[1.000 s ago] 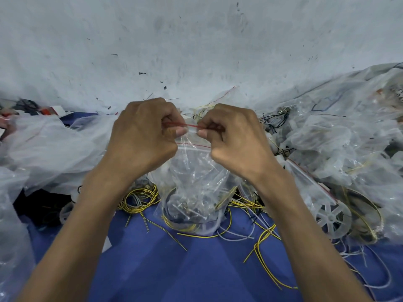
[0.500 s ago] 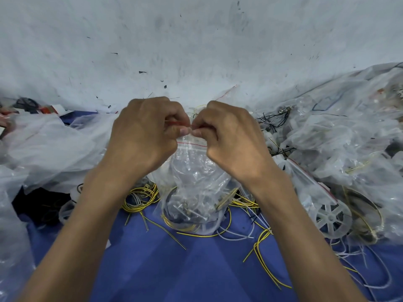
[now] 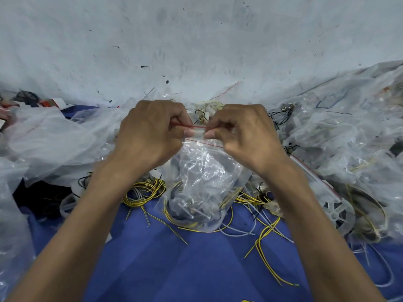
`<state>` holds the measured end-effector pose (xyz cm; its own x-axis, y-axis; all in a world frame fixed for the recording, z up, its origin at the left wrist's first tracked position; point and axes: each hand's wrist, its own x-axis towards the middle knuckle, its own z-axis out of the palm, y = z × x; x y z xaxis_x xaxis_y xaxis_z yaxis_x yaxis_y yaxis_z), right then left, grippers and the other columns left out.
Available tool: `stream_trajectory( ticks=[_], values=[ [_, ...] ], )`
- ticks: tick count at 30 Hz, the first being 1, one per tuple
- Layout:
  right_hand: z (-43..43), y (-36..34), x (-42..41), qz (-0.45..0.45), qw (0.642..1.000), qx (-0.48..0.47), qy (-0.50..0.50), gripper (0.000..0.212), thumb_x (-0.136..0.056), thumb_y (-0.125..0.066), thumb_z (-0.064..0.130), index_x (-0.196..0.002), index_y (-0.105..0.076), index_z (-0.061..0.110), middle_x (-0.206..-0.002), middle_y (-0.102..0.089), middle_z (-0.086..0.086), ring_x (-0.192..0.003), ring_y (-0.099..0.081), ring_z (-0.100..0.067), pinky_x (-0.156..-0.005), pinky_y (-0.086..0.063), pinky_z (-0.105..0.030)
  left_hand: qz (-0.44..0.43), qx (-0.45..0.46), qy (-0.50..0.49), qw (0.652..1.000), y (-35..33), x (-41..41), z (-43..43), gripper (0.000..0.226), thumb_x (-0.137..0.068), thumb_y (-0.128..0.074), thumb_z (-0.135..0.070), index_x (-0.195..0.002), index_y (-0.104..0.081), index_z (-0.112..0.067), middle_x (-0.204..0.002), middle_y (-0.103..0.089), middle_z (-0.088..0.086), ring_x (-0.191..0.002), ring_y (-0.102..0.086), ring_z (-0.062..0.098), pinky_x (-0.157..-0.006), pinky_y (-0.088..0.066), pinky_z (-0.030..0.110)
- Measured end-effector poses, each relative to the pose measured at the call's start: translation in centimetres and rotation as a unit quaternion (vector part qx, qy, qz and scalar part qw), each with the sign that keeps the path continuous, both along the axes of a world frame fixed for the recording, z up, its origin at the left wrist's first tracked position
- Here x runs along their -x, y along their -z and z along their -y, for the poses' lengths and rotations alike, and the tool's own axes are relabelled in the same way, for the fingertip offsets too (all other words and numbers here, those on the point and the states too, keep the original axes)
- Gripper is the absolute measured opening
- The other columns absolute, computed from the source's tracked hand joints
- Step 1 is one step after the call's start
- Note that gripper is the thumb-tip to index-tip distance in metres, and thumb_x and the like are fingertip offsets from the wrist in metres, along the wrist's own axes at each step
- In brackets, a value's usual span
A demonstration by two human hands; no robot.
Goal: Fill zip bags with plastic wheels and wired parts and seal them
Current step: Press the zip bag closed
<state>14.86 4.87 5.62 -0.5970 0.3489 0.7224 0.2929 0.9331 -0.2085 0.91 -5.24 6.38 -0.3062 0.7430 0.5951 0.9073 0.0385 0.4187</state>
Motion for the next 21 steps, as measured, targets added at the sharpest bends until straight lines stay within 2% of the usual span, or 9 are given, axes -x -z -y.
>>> stream_trajectory(
  ticks=[4,8,12,14,17,19,21],
  values=[
    [-0.9,0.8,0.0,0.001,1.000,0.004,0.011,0.004,-0.078,-0.070,0.019,-0.077,-0.073,0.019,-0.070,-0.065,0.006,-0.063,-0.051,-0.010,-0.062,-0.037,-0.025,0.005,0.022,-0.026,0.999,0.4,1.0,-0.4,0.031,-0.077,-0.074,-0.026,-0.060,-0.053,-0.041,-0.069,-0.056,-0.022,-0.077,-0.057,0.012,-0.068,-0.041,0.027],
    [-1.7,0.8,0.4,-0.004,1.000,-0.020,0.021,0.004,-0.080,-0.070,0.021,-0.077,-0.073,0.020,-0.069,-0.064,0.007,-0.059,-0.049,-0.007,-0.058,-0.032,-0.021,0.024,0.015,-0.016,0.999,0.5,1.7,-0.6,0.025,-0.077,-0.075,-0.023,-0.065,-0.059,-0.037,-0.068,-0.057,-0.022,-0.069,-0.056,0.005,-0.063,-0.040,0.025],
    [-1.9,1.3,-0.2,0.003,1.000,-0.011,0.028,0.006,-0.081,-0.069,0.021,-0.077,-0.073,0.018,-0.066,-0.053,0.017,-0.055,-0.040,0.011,-0.059,-0.026,-0.006,0.039,0.026,-0.023,0.999,1.2,2.1,-0.9,0.007,-0.077,-0.076,-0.024,-0.079,-0.071,-0.029,-0.070,-0.062,-0.015,-0.074,-0.059,0.011,-0.065,-0.042,0.025],
    [-2.1,1.6,-0.6,0.006,1.000,0.006,0.030,0.006,-0.082,-0.069,0.022,-0.079,-0.073,0.017,-0.069,-0.054,0.016,-0.058,-0.044,0.009,-0.062,-0.035,-0.014,0.046,0.025,-0.027,0.998,1.3,2.0,-0.9,0.007,-0.077,-0.076,-0.026,-0.080,-0.071,-0.030,-0.073,-0.065,-0.011,-0.078,-0.061,0.013,-0.067,-0.042,0.026],
    [-2.4,1.5,-1.1,-0.001,0.999,0.035,0.037,0.006,-0.082,-0.069,0.022,-0.082,-0.073,0.018,-0.072,-0.063,0.009,-0.066,-0.057,-0.009,-0.069,-0.044,-0.024,0.061,0.016,-0.029,0.998,1.0,1.8,-0.8,0.006,-0.077,-0.076,-0.028,-0.079,-0.071,-0.031,-0.075,-0.068,-0.010,-0.075,-0.060,0.010,-0.064,-0.041,0.025],
    [-2.6,1.3,-1.6,0.000,0.998,0.040,0.041,0.006,-0.081,-0.069,0.022,-0.083,-0.073,0.017,-0.072,-0.068,0.003,-0.066,-0.060,-0.013,-0.069,-0.046,-0.025,0.070,0.017,-0.030,0.997,0.8,2.0,-0.5,0.012,-0.076,-0.077,-0.029,-0.071,-0.066,-0.034,-0.070,-0.065,-0.015,-0.067,-0.056,0.000,-0.057,-0.038,0.014],
    [-2.8,1.2,-2.4,-0.004,0.998,0.040,0.044,0.007,-0.081,-0.070,0.021,-0.083,-0.074,0.016,-0.073,-0.069,0.001,-0.066,-0.061,-0.015,-0.068,-0.049,-0.028,0.073,0.013,-0.035,0.997,0.7,2.3,0.0,0.021,-0.075,-0.077,-0.028,-0.063,-0.061,-0.035,-0.064,-0.060,-0.019,-0.061,-0.052,-0.004,-0.048,-0.031,0.003]
  ],
)
